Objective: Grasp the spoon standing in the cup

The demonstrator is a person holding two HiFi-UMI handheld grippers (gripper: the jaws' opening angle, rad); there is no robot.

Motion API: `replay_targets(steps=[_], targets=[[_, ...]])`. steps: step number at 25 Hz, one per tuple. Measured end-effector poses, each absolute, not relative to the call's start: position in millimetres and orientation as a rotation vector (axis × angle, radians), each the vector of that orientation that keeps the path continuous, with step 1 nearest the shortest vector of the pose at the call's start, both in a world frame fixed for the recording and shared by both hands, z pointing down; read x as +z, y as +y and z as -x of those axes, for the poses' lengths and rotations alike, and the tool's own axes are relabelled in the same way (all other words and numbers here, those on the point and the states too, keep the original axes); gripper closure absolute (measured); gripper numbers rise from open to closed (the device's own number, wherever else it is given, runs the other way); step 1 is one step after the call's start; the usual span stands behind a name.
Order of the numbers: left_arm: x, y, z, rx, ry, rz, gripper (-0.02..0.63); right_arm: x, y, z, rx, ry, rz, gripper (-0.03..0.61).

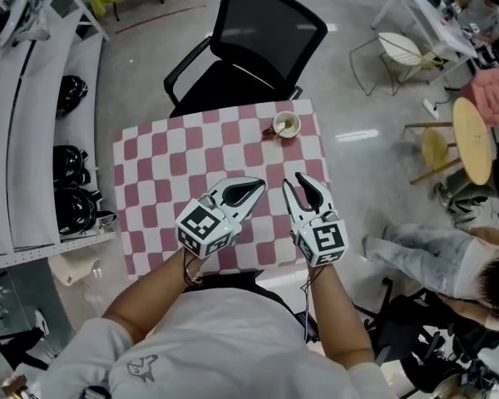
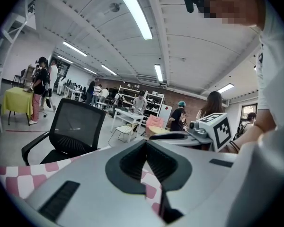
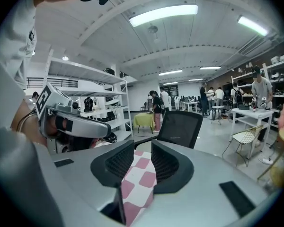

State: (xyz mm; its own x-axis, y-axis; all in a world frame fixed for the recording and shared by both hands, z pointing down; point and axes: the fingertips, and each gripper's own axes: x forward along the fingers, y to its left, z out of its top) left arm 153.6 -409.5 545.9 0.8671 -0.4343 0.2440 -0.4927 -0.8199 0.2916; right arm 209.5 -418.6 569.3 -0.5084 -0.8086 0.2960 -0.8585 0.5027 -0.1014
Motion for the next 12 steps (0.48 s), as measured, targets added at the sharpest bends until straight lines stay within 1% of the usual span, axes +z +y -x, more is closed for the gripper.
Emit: replay_targets(steps=[12], targets=[[619, -457, -142, 0.305, -0.732, -2.645, 0.603, 658, -493, -200, 0.320, -2.413, -1.381, 0.451]])
